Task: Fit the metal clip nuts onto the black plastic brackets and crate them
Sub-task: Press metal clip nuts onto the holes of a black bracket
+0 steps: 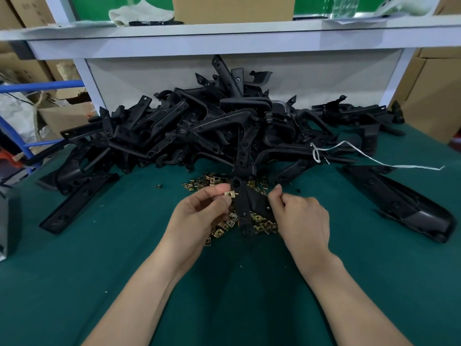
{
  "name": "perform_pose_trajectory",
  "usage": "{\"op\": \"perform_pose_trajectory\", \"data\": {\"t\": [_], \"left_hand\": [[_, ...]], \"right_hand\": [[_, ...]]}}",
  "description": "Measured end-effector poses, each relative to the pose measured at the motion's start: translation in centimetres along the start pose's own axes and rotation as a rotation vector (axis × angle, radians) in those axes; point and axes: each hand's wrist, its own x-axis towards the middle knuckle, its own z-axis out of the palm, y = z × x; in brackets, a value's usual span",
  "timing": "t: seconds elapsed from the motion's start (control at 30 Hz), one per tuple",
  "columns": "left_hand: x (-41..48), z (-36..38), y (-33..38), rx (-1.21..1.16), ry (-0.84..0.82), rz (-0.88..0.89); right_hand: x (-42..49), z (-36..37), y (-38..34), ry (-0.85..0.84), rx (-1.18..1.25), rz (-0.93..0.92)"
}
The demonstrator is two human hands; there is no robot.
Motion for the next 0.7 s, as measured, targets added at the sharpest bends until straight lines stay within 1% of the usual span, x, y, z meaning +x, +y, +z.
{"op": "perform_pose_trajectory", "data": {"t": [0.03,0.1,0.2,0.3,0.4,0.5,0.57,0.7], "left_hand": [[0.0,0.1,0.0,-0.056,-0.003,-0.023],[0.1,0.3,-0.3,-0.078,0.019,-0.053],[-0.1,1.1,-0.8,0.049,0.059,-0.021],[-0.3,1.9,-1.2,0.233,0.079,0.085],[-0.3,2.1,-1.6,0.289,0.161,0.074],[-0.2,2.1,-1.8,0.334,0.182,0.040],[-0.1,2.0,-2.1,0.345,0.215,0.051],[-0.1,2.0,-2.3,0.455,0.261,0.110]], "right_hand": [[0.0,0.0,-0.1,0.011,-0.003,-0.002],[-0.2,0.1,-0.5,0.029,-0.005,0.014],[-0.5,0.3,-1.3,0.058,-0.016,0.056],[-0.8,0.4,-1.7,0.078,-0.016,0.059],[-1.1,0.3,-2.0,0.076,-0.017,0.039],[-1.3,0.3,-2.3,0.042,-0.025,0.032],[-1.4,0.4,-2.4,0.019,-0.031,0.044],[-1.4,0.3,-2.5,0.000,-0.036,0.044]]}}
